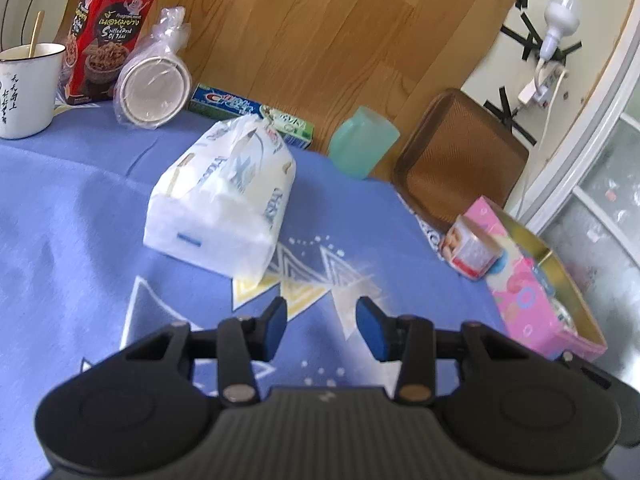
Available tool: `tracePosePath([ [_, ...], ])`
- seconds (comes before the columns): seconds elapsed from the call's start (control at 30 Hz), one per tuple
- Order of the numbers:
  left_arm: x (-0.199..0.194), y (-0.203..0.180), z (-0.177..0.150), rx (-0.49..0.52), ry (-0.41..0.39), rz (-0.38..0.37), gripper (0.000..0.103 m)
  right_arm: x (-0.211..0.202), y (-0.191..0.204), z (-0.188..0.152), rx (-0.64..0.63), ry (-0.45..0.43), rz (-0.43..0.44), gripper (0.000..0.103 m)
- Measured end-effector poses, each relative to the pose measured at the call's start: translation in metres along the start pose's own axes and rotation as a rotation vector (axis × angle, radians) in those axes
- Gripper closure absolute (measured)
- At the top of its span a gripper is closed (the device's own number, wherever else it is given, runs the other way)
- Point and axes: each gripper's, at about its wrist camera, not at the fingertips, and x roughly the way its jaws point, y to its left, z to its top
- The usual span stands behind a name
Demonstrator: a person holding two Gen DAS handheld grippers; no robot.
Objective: Organize soft objects
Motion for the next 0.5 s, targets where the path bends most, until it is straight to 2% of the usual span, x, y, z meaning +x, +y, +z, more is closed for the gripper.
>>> tracePosePath([
  [0.17,0.005,0.001,-0.003,0.008,0.019,0.005,0.065,0.004,-0.029,-0.019,0.177,0.061,0.015,0.040],
  [0.3,0.016,-0.003,-0.009,0.008,0.062,0.008,0.061,0.022,-0.035,-0.026,0.260,0.117,0.044,0.026],
  [0.37,0.022,-0.006,-0.013,0.016,0.076,0.001,0.058,0.043,-0.035,-0.026,0.289,0.138,0.075,0.025],
  [0.47,0.027,-0.019,-0.019,0.063,0.069,-0.005,0.056,0.058,-0.037,-0.024,0.326,0.166,0.113,0.017],
  [0.5,0.029,-0.025,-0.023,0.085,0.055,-0.002,0.056,0.060,-0.035,-0.021,0.314,0.169,0.114,0.024],
])
